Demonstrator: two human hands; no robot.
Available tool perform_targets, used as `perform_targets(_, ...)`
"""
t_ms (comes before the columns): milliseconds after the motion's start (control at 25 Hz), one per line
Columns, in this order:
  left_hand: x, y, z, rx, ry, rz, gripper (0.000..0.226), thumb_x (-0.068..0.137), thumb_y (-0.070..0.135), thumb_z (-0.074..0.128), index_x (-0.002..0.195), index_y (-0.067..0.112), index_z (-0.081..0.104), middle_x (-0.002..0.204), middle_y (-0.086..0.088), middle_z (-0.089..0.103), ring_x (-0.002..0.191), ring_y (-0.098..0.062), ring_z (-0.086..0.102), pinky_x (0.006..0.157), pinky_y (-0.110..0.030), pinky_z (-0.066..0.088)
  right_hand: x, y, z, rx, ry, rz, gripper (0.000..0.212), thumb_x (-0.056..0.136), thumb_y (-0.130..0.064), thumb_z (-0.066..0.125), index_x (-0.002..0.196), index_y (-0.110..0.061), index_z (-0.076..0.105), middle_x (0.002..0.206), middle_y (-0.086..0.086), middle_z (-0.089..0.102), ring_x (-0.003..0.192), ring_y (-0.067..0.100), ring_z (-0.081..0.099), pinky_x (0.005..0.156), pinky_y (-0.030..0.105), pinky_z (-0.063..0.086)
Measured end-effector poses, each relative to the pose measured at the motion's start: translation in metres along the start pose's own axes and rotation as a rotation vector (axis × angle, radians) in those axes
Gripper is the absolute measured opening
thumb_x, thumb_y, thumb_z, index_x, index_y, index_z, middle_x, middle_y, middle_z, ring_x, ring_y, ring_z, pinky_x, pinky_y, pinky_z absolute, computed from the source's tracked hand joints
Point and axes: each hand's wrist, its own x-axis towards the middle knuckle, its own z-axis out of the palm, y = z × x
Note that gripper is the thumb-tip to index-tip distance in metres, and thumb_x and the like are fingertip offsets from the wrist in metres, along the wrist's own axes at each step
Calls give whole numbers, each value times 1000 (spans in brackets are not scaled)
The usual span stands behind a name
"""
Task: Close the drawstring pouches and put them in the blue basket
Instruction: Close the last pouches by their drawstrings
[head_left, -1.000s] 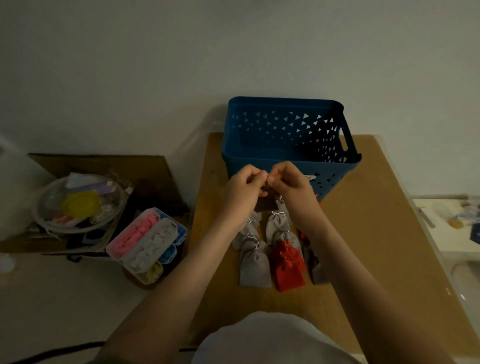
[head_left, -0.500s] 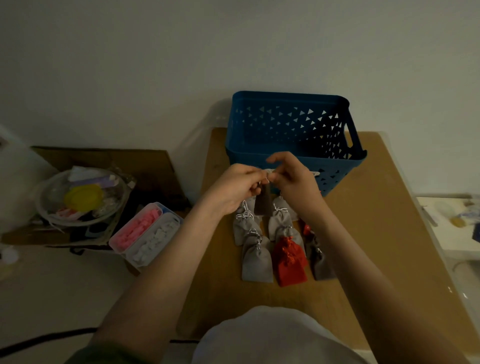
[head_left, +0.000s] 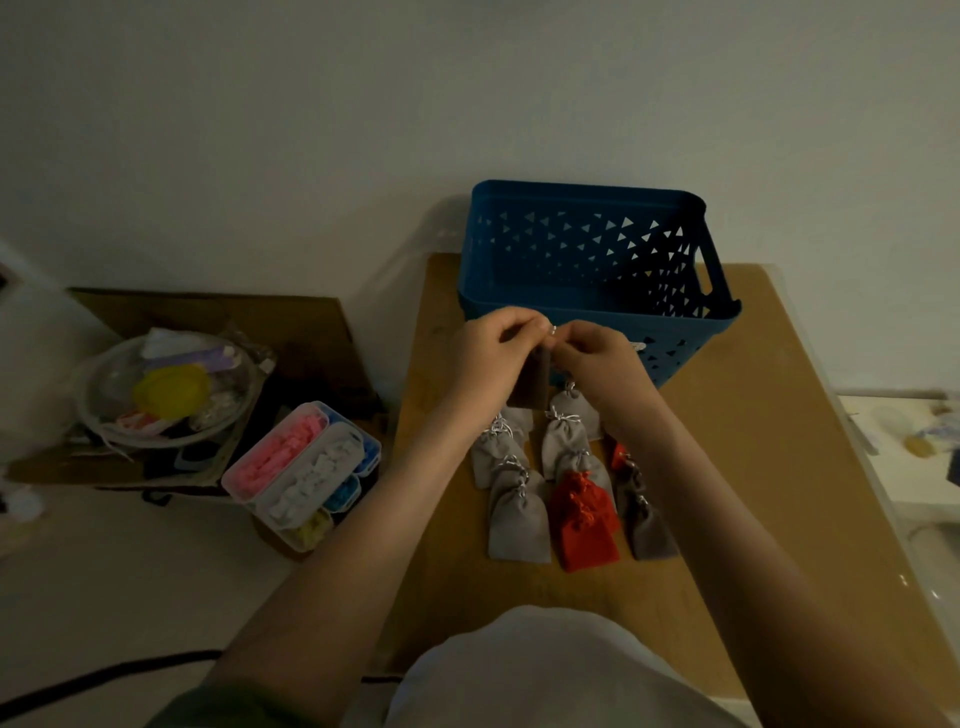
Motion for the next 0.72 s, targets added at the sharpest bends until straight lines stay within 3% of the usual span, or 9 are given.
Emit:
perform_targets(120,2,1,-7,139,-33,119,12,91,18,60,93,15,72,92,4,71,92,-9,63,85,-28,51,-2,-1,-7,47,-55,2,21,93,-16,56,75,-21,65,75,-3,64,76,11,59,78,30,46)
perform_targets(280,6,-5,-15,-153,-204,13,13,91,14,59,96,11,71,93,-1,71,92,-10,64,85,-25,50,-6,-5,-15,153,-219,-6,22,96,-11,50,78,-15,62,70,-6,63,66,3,58,66,15,46)
perform_targets(480,3,-7,-19,-539,-416,-141,17,92,-1,48,91,4,64,83,-3,69,84,-11,63,78,-20,50,-6,0,-14,192,-292,-10,20,96,-11,49,80,-13,60,70,-4,60,67,10,55,69,26,44)
perform_targets(720,8,3,-31,-508,-602,-245,15,88,4,52,87,10,66,80,5,69,81,-6,64,74,-18,51,-10,8,-11,321,-349,-26,12,85,-22,52,82,-12,58,72,-3,61,68,11,55,69,27,42)
